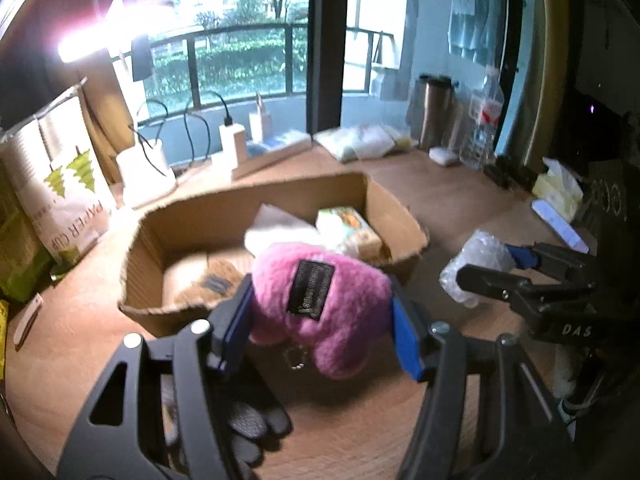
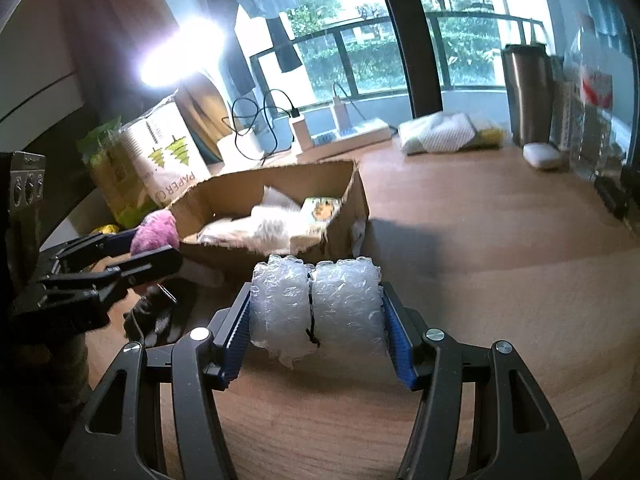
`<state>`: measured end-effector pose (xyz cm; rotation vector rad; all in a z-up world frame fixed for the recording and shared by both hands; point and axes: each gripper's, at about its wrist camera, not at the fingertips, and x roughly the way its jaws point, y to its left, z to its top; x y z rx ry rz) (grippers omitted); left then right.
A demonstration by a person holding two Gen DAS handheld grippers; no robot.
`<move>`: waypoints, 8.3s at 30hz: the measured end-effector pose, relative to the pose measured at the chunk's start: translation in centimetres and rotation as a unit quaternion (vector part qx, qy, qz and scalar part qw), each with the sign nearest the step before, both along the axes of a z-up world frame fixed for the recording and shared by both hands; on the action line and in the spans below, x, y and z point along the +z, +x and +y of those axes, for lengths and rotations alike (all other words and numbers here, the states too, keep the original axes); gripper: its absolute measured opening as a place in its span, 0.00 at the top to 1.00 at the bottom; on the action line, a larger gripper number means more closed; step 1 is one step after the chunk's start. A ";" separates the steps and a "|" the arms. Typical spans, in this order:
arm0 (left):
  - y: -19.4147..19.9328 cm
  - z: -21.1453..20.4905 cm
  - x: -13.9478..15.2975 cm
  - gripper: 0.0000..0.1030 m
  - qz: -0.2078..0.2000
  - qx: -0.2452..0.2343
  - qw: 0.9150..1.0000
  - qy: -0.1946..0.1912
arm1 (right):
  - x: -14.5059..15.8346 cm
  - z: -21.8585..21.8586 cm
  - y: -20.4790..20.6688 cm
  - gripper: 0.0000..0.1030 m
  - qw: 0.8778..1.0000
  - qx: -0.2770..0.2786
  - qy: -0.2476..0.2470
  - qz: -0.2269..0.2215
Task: Organize soft objects
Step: 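Drop bubble wrap into box with right tool while left tool drops pink plush, then move the left tool back to the pile and grasp the grey glove, then lift the grey glove with the left tool while the right tool grasps white cloth, then drop glove into box with left tool while right tool drops white cloth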
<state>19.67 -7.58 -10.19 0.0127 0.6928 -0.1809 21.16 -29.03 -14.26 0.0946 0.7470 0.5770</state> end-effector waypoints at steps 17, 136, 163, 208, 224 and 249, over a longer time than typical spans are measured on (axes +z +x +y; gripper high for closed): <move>1.9 5.2 2.9 0.40 -0.066 0.009 0.997 -0.048 | 3.0 3.3 1.7 0.40 0.999 -0.011 -0.036 -0.029; -4.6 9.7 -8.2 0.77 0.076 0.029 0.994 -0.069 | -2.0 11.6 -3.4 0.27 0.994 0.026 -0.098 0.029; -7.9 20.0 -5.3 0.77 -0.018 0.078 0.990 -0.118 | -1.9 21.3 -2.0 0.27 0.986 0.077 -0.147 0.024; -6.9 18.4 -1.0 0.77 -0.046 0.089 0.991 -0.085 | 0.6 22.4 -2.8 0.86 0.985 0.130 -0.114 -0.014; -3.4 14.7 2.2 0.77 -0.077 0.071 0.993 -0.049 | 4.5 16.4 -1.3 0.86 0.992 0.086 -0.072 -0.050; 4.1 12.8 -0.2 0.77 -0.041 0.063 0.997 -0.035 | 4.2 12.8 3.7 0.86 0.997 0.043 -0.057 -0.038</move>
